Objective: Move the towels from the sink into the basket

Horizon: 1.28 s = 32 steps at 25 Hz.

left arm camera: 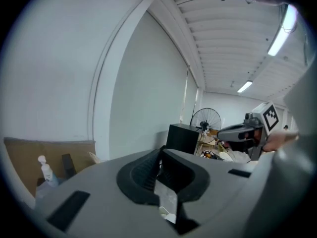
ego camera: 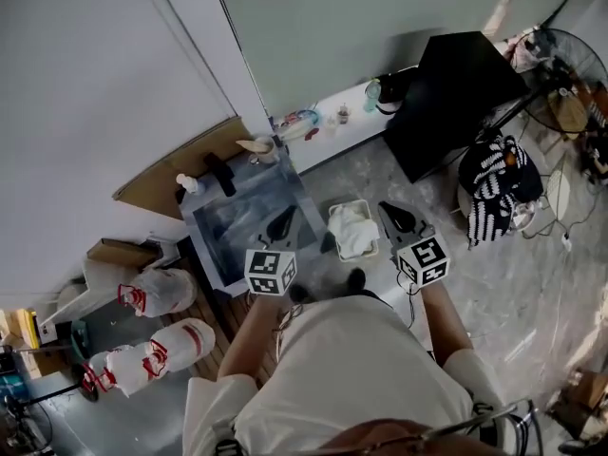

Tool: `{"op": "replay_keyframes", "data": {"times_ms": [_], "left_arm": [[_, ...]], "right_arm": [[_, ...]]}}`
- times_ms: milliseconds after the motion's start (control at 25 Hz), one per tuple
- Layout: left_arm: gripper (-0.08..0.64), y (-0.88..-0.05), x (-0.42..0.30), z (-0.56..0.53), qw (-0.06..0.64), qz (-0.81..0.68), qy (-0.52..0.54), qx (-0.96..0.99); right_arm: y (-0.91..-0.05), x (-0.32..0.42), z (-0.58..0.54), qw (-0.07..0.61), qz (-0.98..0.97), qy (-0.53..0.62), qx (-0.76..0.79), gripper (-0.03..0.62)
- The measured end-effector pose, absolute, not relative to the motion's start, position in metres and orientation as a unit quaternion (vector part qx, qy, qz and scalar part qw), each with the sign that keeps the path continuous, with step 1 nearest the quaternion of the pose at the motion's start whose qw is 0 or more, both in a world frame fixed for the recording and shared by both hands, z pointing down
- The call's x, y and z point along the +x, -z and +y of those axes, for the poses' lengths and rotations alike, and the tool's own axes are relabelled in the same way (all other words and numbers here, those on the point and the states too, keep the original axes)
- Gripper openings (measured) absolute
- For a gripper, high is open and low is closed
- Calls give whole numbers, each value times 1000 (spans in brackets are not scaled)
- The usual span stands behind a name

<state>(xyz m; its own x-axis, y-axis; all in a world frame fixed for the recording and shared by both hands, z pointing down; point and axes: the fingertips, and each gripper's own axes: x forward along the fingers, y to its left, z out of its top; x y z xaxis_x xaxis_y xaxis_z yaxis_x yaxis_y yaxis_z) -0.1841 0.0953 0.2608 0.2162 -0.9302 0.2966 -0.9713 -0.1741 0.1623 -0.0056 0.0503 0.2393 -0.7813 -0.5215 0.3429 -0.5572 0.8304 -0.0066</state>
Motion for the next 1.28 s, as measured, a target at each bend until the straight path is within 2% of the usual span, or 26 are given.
{"op": "replay_keyframes", "data": {"times_ms": [560, 1280], "left_arm": [[21, -227, -199, 119, 130, -624, -47, 769], [21, -229, -210, 127, 136, -632, -43, 762]], "right_arm": [[-214, 2, 64, 140, -940, -52, 305, 3], [-211, -8, 73, 134, -943, -49, 301, 3]]}}
